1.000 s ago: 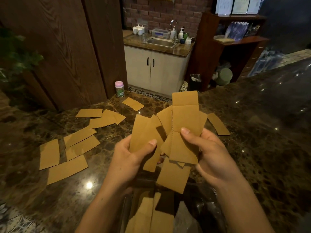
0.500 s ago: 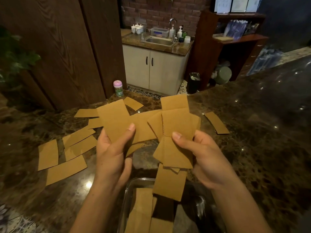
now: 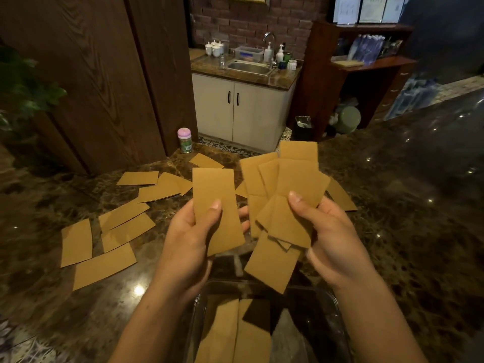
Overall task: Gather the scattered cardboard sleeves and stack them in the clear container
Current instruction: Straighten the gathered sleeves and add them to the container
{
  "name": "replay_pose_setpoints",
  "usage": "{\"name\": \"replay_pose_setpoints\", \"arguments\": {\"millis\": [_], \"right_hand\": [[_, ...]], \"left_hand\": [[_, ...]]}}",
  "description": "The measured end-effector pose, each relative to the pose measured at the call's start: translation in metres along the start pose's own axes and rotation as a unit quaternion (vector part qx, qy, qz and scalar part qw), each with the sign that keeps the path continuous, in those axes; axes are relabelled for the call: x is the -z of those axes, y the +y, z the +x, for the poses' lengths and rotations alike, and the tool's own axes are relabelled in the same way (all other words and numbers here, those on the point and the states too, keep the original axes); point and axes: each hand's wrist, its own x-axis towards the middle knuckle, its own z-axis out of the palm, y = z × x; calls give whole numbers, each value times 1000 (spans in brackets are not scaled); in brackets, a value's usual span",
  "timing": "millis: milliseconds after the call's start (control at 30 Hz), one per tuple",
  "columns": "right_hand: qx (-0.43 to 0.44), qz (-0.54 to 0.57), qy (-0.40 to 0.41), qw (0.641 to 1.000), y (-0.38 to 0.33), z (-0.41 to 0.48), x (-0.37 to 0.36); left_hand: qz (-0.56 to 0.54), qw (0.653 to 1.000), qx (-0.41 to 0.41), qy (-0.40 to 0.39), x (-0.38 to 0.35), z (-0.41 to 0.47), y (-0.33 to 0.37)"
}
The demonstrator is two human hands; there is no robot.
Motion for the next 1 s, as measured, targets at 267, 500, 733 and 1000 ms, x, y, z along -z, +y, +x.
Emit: {"name": "replay_pose_setpoints", "arguments": {"millis": [267,500,733,1000], "right_hand": [[-37,-16,-49,998,6,-7,-7],[-27,-40,-85,995,5,-10,-15],[8,-119,-58,991,19,-12,-18],[71,-381,-51,920,23,-9,-22]], "left_hand": [[80,996,-45,20,-9,2,-3],[31,992,69,-97,-19,-3,-4],[15,991,79,-105,-21,-2,-6],[-132,972,150,-122,-21,-9,-4]]}}
